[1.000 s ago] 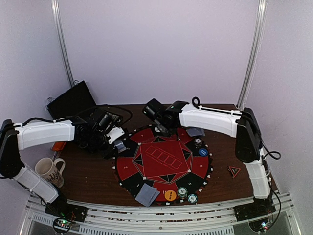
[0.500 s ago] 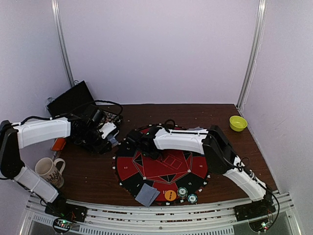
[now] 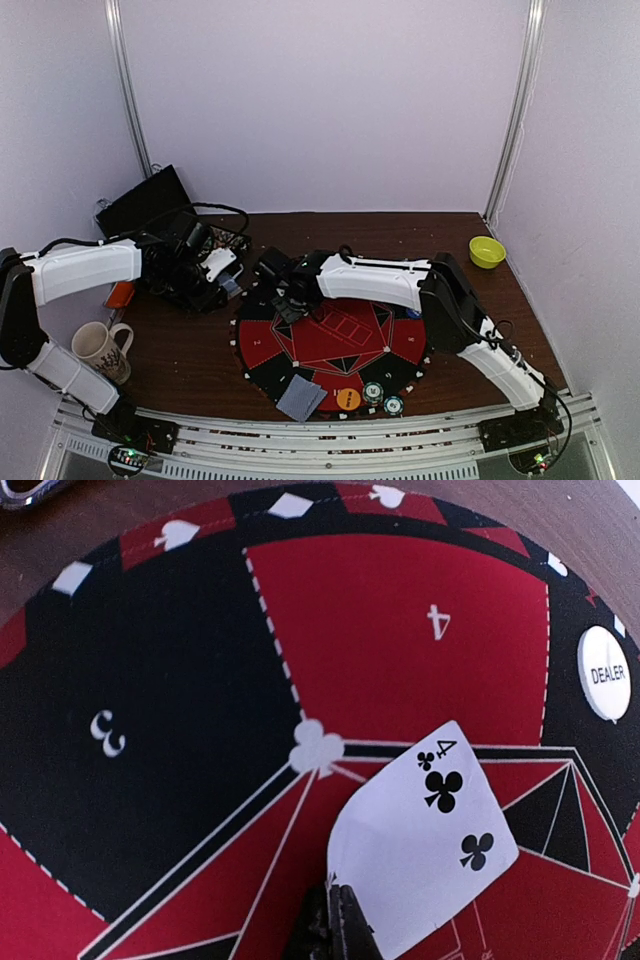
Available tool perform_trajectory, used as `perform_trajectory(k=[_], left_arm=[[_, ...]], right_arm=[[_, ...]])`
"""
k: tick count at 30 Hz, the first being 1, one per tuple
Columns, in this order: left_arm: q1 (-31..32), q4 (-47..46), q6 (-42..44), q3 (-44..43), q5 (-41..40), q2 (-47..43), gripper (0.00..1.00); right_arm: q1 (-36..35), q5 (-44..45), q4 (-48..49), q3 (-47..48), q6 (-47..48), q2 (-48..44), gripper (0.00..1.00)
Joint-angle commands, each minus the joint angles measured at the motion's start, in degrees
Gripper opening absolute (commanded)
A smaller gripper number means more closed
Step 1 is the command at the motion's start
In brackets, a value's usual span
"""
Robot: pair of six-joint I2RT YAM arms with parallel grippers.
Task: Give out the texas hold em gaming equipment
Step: Flop the poker card in the community card area.
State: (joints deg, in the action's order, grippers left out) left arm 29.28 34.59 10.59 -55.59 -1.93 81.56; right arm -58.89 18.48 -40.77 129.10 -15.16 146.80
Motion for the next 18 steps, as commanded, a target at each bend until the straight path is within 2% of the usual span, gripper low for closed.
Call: perform_trajectory(k=[1, 10, 18], left_arm=[[-0.52, -1.01, 0.57, 0.51, 0.78, -1.62, 0.49], [-0.54, -0.66, 0.64, 0.99, 0.62, -2.46, 0.49], [-0.54, -0.66, 0.74, 0.95, 0.58, -2.18, 0.49]], right_arm=[[1.57, -7.86, 7.46, -3.51, -8.47, -2.23, 0.0], [2.45, -10.04, 19.04, -12.2, -16.76, -6.11, 0.0], [2.43, -9.38, 20.02, -13.96, -17.51, -5.65, 0.01]])
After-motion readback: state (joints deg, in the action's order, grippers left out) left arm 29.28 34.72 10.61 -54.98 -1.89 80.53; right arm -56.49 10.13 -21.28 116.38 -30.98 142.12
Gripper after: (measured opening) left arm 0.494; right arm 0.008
